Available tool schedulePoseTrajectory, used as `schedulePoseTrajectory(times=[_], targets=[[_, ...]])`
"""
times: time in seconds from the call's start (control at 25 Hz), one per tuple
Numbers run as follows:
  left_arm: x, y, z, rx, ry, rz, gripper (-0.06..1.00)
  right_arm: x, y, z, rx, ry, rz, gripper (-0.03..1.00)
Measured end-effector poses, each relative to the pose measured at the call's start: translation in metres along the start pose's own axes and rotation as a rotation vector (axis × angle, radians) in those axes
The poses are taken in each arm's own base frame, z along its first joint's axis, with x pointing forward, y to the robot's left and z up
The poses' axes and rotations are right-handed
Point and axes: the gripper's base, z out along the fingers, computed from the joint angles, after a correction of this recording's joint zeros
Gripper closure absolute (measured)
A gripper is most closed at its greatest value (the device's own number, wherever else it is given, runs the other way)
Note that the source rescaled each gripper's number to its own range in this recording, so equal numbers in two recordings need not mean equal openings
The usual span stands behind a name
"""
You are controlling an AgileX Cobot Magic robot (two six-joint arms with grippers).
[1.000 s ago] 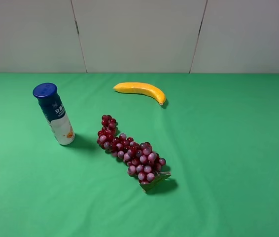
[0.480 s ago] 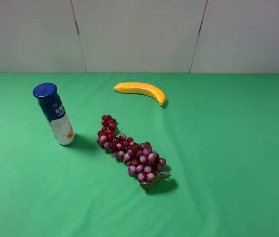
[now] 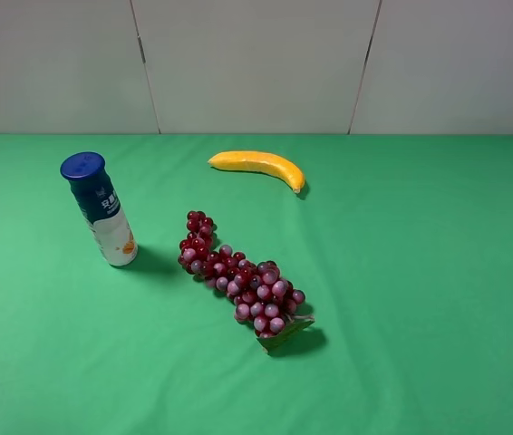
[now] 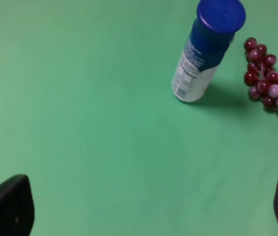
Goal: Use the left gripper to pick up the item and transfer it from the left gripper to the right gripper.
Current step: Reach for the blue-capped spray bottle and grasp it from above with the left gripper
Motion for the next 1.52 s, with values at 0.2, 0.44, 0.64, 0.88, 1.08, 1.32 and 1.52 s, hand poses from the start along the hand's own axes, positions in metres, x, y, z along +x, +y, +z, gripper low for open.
schedulePoseTrajectory(times=[0.2, 0.44, 0.64, 0.88, 1.08, 1.32, 1.52], targets=[[-0.029, 0.001, 0.017, 0.036, 0.092, 0.002, -0.05, 0.0, 0.0, 0.0, 0.0, 0.0, 0.0, -0.03], [-0.061, -0.006, 0.047, 0.081, 0.218, 0.034, -0.05, 0.0, 0.0, 0.0, 0.0, 0.0, 0.0, -0.03], [-0.089, -0.017, 0.078, 0.115, 0.319, 0.07, -0.05, 0.0, 0.0, 0.0, 0.0, 0.0, 0.0, -0.03], [-0.11, -0.034, 0.118, 0.137, 0.432, 0.091, -0.05, 0.0, 0.0, 0.0, 0.0, 0.0, 0.0, -0.03], [-0.118, -0.047, 0.155, 0.142, 0.52, 0.102, -0.05, 0.0, 0.0, 0.0, 0.0, 0.0, 0.0, -0.03], [-0.121, -0.056, 0.192, 0.139, 0.59, 0.112, -0.05, 0.0, 0.0, 0.0, 0.0, 0.0, 0.0, -0.03], [-0.121, -0.061, 0.217, 0.127, 0.633, 0.109, -0.05, 0.0, 0.0, 0.0, 0.0, 0.0, 0.0, -0.03]])
